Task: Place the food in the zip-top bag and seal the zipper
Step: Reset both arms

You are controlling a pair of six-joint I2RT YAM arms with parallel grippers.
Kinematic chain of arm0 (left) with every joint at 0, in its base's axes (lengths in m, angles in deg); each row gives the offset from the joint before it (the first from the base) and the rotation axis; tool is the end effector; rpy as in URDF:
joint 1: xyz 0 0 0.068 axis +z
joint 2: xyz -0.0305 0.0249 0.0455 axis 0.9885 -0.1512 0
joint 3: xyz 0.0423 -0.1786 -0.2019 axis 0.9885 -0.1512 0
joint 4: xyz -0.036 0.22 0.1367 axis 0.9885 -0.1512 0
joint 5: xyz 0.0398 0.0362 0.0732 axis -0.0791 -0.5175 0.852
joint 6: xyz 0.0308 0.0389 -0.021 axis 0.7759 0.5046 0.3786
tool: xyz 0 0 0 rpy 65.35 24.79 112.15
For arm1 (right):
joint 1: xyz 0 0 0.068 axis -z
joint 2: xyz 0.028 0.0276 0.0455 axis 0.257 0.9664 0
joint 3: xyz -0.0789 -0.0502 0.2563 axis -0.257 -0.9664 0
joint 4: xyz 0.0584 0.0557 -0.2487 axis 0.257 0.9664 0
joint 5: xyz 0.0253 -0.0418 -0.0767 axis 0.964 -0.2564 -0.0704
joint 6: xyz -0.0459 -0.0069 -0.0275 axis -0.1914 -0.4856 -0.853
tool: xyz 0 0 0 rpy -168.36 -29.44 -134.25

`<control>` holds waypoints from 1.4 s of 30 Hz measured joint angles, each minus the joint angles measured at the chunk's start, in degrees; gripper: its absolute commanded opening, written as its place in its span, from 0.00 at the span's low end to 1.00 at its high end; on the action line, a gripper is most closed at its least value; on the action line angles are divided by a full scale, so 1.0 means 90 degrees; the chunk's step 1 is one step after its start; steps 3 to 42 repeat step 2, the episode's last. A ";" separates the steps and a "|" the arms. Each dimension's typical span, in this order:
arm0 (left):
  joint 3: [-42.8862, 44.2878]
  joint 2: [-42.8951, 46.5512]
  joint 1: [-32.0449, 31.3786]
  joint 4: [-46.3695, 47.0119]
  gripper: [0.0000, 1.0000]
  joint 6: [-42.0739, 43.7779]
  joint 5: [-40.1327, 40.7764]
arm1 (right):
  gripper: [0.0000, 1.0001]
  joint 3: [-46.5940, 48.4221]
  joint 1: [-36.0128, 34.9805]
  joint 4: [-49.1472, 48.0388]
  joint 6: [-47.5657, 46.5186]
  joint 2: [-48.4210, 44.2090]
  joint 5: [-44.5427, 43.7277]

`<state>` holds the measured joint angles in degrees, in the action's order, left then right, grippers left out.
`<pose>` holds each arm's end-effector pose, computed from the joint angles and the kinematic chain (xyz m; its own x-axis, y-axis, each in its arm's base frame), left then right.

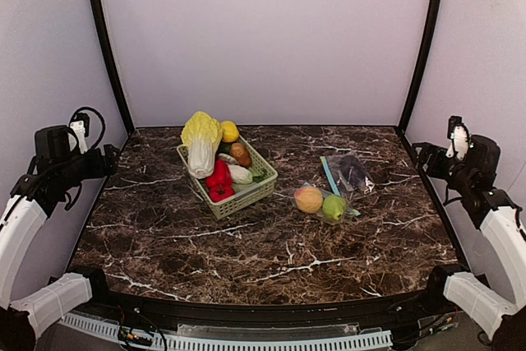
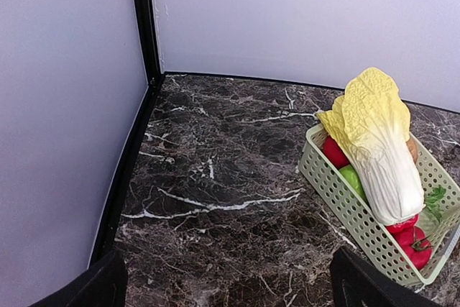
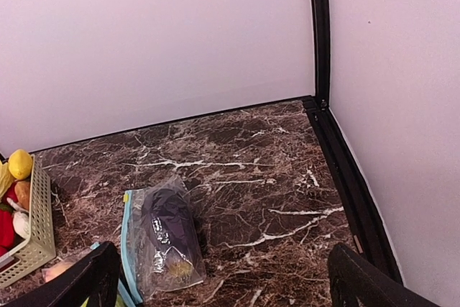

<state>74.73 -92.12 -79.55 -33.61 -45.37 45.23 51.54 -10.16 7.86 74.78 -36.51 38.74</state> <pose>0.1709 0.0063 0.3217 -0.3259 -0.1024 -0.9398 -0.0865 0.9932 -0.0782 0.1725 -0.0096 0.2892 -0.2425 0.2303 -0.9424 0.0067 0.9718 0.2357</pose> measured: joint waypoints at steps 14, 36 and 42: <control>-0.0017 0.0029 0.0002 0.0000 0.99 0.0022 0.0007 | 0.99 0.0002 0.0000 -0.0005 0.0000 0.0000 -0.0010; -0.0017 0.0029 0.0002 0.0000 0.99 0.0022 0.0007 | 0.99 0.0002 0.0000 -0.0005 0.0000 0.0000 -0.0010; -0.0017 0.0029 0.0002 0.0000 0.99 0.0022 0.0007 | 0.99 0.0002 0.0000 -0.0005 0.0000 0.0000 -0.0010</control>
